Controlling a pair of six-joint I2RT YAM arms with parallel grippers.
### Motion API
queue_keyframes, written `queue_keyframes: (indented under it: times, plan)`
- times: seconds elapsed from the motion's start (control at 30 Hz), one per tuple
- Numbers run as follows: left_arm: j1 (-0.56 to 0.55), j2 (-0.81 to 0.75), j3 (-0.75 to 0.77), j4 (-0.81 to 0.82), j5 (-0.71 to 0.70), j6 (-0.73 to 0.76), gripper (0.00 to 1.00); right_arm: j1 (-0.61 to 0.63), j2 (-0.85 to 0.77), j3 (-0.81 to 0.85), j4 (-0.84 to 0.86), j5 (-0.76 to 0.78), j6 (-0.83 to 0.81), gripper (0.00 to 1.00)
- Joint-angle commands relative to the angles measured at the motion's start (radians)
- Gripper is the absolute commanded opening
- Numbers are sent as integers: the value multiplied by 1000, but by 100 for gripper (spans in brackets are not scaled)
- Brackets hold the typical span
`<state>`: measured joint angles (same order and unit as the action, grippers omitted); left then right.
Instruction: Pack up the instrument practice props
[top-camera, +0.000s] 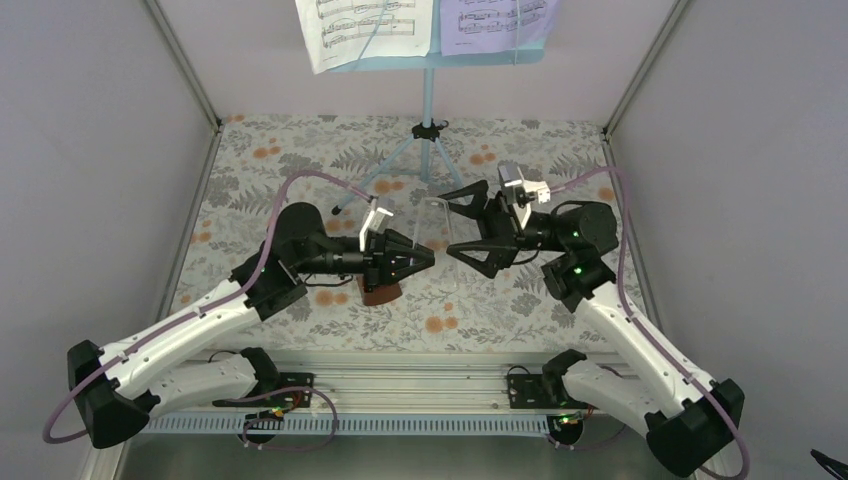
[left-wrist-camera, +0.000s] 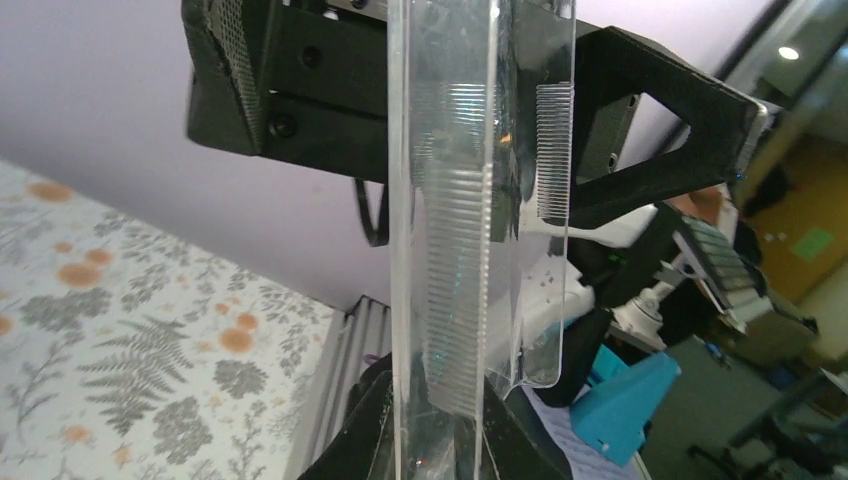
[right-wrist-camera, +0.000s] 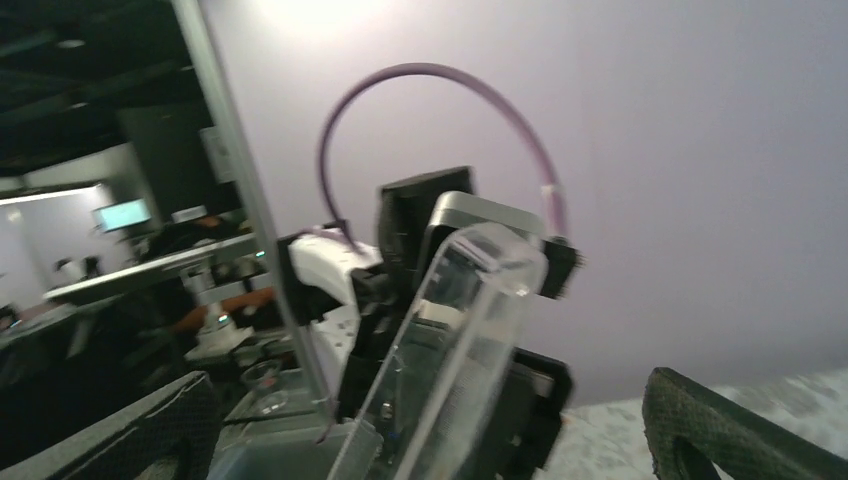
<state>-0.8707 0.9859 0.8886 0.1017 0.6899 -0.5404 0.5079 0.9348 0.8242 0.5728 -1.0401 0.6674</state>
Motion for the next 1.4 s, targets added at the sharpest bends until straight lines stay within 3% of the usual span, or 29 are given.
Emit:
queue_keyframes:
  times: [0.0, 0.23, 0.53, 0.8, 1.13, 1.37]
  plan:
    - [6, -13, 46, 71, 144, 28, 11, 64, 45, 84, 132, -109, 31, 100]
    - [6, -15, 61, 79, 202, 33, 11, 149, 118, 127, 312, -194, 140, 98]
    - [4, -20, 56, 128, 278, 21, 11, 218, 167, 209, 323, -260, 170, 91]
    - [3, -21, 56, 140, 311, 23, 11, 242, 190, 225, 383, -285, 238, 70]
    - [2, -18, 55, 139, 335, 31, 11, 266, 220, 226, 526, -304, 364, 56]
    - [2, -21, 57, 124, 319, 43, 11, 281, 214, 223, 509, -301, 364, 40]
